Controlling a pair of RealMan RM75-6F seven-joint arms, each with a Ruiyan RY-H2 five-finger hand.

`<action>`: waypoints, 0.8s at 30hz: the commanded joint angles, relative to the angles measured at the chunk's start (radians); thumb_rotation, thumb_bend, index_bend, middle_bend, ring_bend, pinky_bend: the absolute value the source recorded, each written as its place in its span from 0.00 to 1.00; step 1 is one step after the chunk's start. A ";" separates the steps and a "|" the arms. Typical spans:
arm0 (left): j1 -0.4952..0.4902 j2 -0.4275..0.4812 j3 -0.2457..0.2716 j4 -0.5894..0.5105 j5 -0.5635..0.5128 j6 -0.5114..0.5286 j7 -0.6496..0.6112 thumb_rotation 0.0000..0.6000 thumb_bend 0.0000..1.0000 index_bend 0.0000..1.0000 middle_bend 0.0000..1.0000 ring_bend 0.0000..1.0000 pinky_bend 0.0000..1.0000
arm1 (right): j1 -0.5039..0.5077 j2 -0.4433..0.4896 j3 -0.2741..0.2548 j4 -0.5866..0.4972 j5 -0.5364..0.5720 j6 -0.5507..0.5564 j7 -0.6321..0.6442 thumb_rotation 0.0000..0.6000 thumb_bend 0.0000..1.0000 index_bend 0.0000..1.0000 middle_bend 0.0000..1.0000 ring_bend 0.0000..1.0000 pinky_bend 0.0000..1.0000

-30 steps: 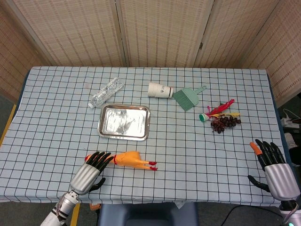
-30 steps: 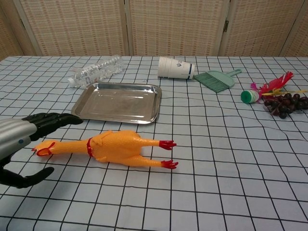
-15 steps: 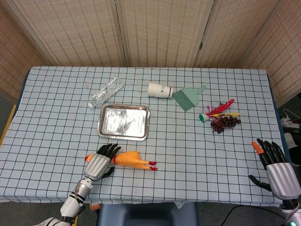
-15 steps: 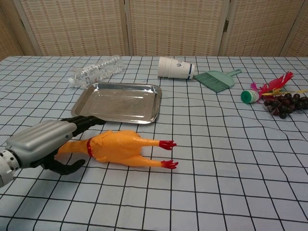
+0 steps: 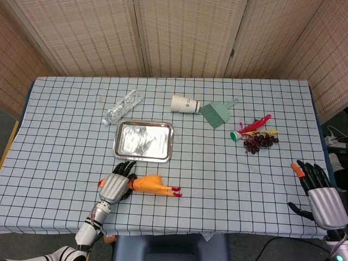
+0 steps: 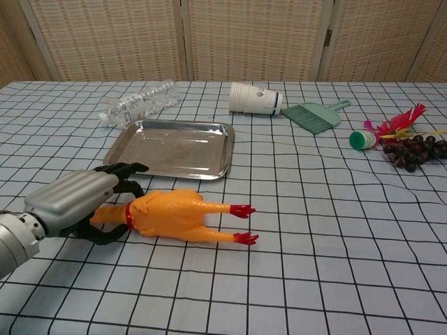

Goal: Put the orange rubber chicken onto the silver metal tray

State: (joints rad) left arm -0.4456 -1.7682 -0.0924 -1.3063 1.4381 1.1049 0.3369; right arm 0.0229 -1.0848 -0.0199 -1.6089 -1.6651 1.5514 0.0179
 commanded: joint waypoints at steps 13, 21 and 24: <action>0.000 -0.033 -0.002 0.059 0.006 0.069 -0.089 1.00 0.76 0.83 0.26 0.09 0.13 | 0.003 0.001 -0.001 -0.001 0.004 -0.008 0.000 1.00 0.10 0.00 0.00 0.00 0.00; -0.002 -0.028 0.004 0.069 0.011 0.074 -0.124 1.00 0.80 0.85 0.33 0.18 0.19 | 0.004 0.003 -0.005 -0.002 0.001 -0.012 0.003 1.00 0.10 0.00 0.00 0.00 0.00; 0.001 -0.026 0.004 0.077 0.038 0.107 -0.216 1.00 0.80 0.86 0.42 0.27 0.29 | 0.004 0.003 -0.006 -0.002 -0.006 -0.007 0.008 1.00 0.10 0.00 0.00 0.00 0.00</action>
State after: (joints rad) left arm -0.4466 -1.7962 -0.0889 -1.2360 1.4547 1.1859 0.1912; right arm 0.0273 -1.0818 -0.0253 -1.6113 -1.6678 1.5418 0.0238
